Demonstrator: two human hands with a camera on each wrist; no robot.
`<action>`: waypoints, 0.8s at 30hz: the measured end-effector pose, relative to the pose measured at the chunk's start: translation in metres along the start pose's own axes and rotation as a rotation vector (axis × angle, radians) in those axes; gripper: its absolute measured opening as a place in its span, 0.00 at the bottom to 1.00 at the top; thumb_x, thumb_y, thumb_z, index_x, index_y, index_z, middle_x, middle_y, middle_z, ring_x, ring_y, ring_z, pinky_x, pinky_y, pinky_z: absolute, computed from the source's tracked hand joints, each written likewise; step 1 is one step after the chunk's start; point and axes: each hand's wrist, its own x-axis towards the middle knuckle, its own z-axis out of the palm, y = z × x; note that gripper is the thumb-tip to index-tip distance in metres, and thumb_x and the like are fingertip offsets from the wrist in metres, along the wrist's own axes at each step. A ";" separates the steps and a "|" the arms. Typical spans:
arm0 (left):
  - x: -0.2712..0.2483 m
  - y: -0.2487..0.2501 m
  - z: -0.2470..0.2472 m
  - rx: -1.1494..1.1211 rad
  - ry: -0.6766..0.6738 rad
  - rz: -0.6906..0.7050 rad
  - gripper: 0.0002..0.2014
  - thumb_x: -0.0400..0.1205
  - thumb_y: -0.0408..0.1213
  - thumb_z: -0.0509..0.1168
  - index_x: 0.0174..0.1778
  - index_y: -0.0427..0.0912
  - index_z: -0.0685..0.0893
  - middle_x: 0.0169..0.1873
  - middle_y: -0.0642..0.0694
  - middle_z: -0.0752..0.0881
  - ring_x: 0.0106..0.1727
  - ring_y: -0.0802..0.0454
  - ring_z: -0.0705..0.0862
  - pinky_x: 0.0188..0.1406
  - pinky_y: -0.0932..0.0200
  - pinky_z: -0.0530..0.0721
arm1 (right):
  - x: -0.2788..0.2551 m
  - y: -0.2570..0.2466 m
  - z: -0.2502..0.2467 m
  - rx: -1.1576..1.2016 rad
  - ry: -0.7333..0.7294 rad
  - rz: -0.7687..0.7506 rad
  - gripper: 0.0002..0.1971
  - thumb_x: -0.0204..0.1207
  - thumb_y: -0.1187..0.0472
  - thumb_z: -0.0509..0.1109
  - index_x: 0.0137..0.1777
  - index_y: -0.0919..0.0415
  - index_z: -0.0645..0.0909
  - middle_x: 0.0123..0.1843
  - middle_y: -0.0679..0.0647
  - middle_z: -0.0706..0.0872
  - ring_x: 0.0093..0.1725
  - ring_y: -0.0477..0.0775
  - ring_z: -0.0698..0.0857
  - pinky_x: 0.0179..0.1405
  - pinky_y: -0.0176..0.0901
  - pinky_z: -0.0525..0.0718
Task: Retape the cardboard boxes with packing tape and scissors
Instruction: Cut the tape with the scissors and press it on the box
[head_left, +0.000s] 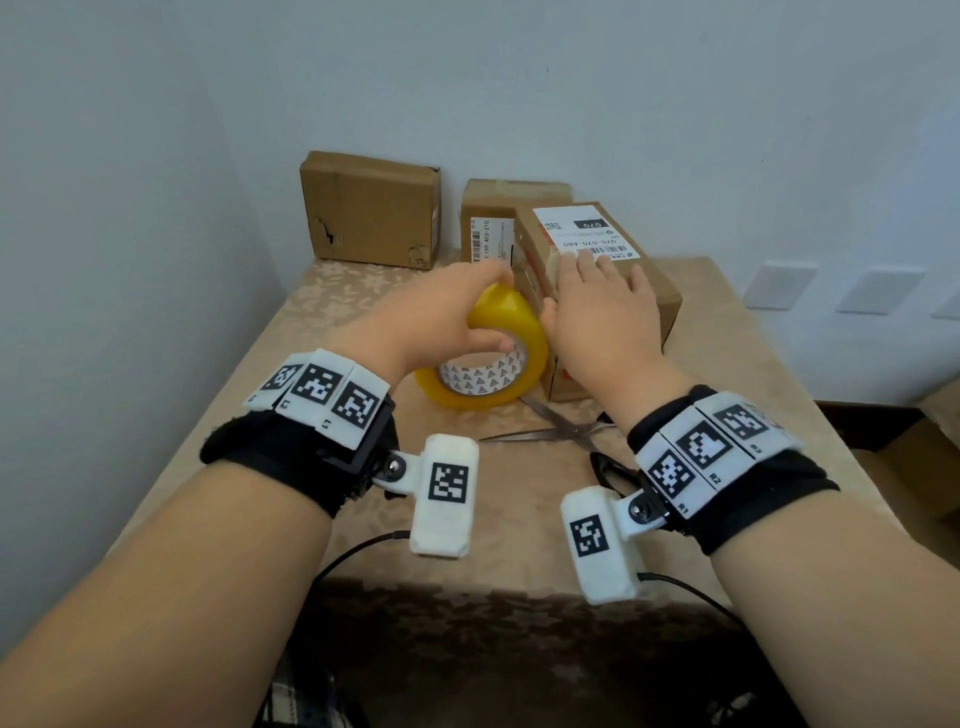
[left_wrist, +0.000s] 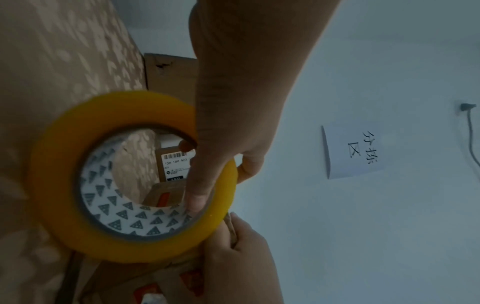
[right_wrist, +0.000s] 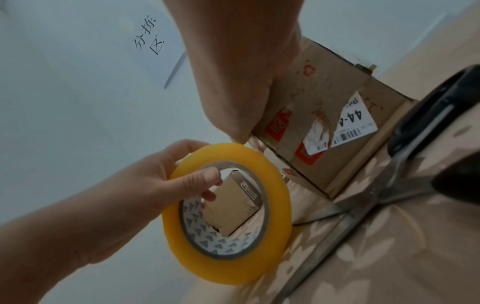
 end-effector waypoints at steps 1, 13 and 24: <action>-0.001 -0.003 0.001 -0.022 0.011 -0.004 0.29 0.76 0.53 0.71 0.72 0.56 0.70 0.67 0.50 0.77 0.65 0.49 0.77 0.62 0.47 0.78 | 0.001 0.001 0.001 -0.008 0.003 0.001 0.28 0.86 0.50 0.52 0.82 0.64 0.59 0.83 0.61 0.64 0.82 0.60 0.61 0.81 0.62 0.56; -0.009 -0.009 -0.011 -0.048 -0.001 -0.010 0.27 0.80 0.53 0.66 0.76 0.64 0.67 0.51 0.51 0.71 0.50 0.55 0.73 0.45 0.60 0.70 | 0.000 0.002 0.005 0.042 0.041 -0.026 0.26 0.89 0.52 0.45 0.83 0.64 0.59 0.82 0.63 0.65 0.83 0.60 0.61 0.82 0.59 0.56; -0.005 0.005 -0.001 0.102 0.043 -0.008 0.26 0.79 0.56 0.65 0.71 0.52 0.70 0.64 0.46 0.73 0.61 0.47 0.76 0.57 0.51 0.78 | -0.014 0.038 -0.023 0.535 0.094 -0.181 0.25 0.86 0.48 0.49 0.69 0.63 0.77 0.66 0.58 0.82 0.69 0.59 0.77 0.72 0.51 0.68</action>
